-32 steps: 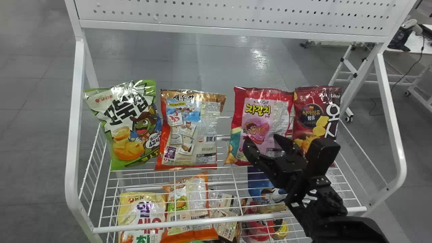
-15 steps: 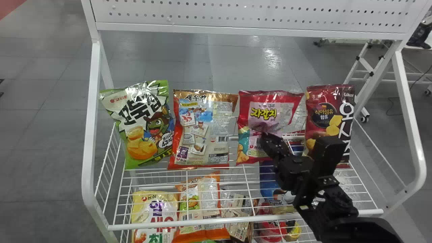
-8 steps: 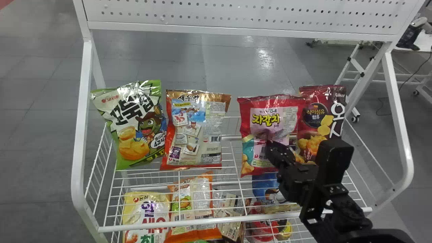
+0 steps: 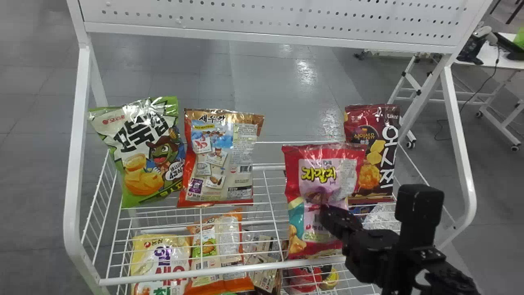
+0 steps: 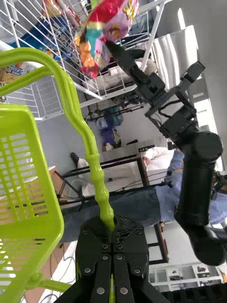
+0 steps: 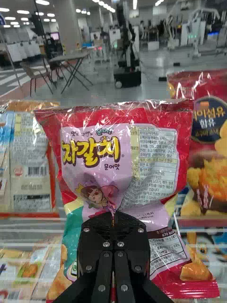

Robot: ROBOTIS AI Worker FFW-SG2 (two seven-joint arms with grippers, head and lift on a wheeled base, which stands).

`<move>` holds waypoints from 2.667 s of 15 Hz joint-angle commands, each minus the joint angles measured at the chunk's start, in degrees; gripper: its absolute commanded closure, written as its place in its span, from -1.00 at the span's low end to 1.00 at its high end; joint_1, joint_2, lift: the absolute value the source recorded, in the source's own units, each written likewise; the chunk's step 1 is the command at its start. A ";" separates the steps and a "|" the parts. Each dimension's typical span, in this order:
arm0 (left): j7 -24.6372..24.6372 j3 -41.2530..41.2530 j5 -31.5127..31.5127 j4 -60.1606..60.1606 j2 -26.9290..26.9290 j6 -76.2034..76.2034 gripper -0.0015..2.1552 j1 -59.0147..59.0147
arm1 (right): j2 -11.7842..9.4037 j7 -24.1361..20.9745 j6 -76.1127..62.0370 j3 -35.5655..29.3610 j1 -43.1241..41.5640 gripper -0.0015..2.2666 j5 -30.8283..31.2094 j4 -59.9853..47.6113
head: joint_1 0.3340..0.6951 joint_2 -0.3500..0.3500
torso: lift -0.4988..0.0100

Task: Hold basket handle with left hand then pick Jagalchi snack with right hand and place into basket

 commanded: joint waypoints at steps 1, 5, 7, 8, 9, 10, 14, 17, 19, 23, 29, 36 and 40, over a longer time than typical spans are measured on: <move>-0.57 0.14 0.31 0.03 0.08 -0.19 0.99 -0.19 | 0.05 0.16 7.87 -0.60 2.06 0.99 -0.60 -4.80 | 1.00 -0.56 | 0.93; -0.57 0.14 0.31 0.29 0.17 -0.36 0.99 -0.19 | -0.88 2.01 26.68 -3.32 4.61 0.99 -5.69 -13.59 | 1.00 -0.57 | 0.93; -0.57 0.14 0.48 0.29 0.17 -0.54 0.99 -0.19 | -0.97 3.15 31.95 -3.50 5.84 0.99 -7.71 -15.17 | 1.00 -0.55 | 0.93; -0.57 0.14 0.57 0.29 0.17 -0.71 0.99 -0.19 | -0.88 3.76 34.41 -3.32 5.84 0.99 -8.86 -15.70 | 1.00 -0.51 | 0.93; -0.57 0.14 0.57 0.29 0.08 -0.71 0.99 -0.19 | -0.88 4.03 36.11 -2.80 5.92 0.99 -9.65 -15.70 | 1.00 -0.48 | 0.93; -0.57 0.05 0.57 0.29 0.08 -0.71 0.99 -0.19 | -0.88 4.11 36.11 -2.27 6.01 0.99 -10.70 -15.52 | 1.00 -0.43 | 0.93; -0.57 0.05 0.57 0.29 0.08 -1.07 0.99 -0.19 | -0.79 4.82 36.11 0.19 5.92 0.99 -15.62 -14.73 | 1.00 -0.09 | 0.93; -0.57 0.32 0.83 0.29 -0.10 -1.42 0.99 -0.19 | -0.88 4.99 36.11 3.88 5.75 0.99 -16.15 -13.06 | 1.00 0.23 | 0.93; -0.57 0.32 0.92 0.20 -0.10 -1.42 0.99 -0.19 | -0.88 5.61 36.11 7.22 5.66 0.99 -16.77 -10.51 | 1.00 0.40 | 0.93; -0.57 0.49 1.54 -0.24 -0.01 -1.07 0.99 -0.19 | -0.97 6.14 36.11 12.50 4.25 0.99 -16.24 -4.10 | 1.00 0.95 | 0.93; -0.57 0.67 2.06 -2.17 -0.01 -0.19 0.99 0.25 | -1.58 6.22 24.57 19.00 1.00 0.99 -13.34 9.09 | 1.00 1.00 | 0.93; -0.57 0.76 2.59 -3.14 0.08 0.87 0.99 0.25 | -2.29 8.69 24.57 22.16 -4.18 -0.28 -12.99 16.73 | 1.00 1.00 | 0.93; -0.57 1.02 2.59 -3.05 0.08 0.87 0.99 0.16 | -2.90 9.92 24.75 18.82 -1.63 -0.97 -13.25 11.73 | 1.00 1.00 | 0.93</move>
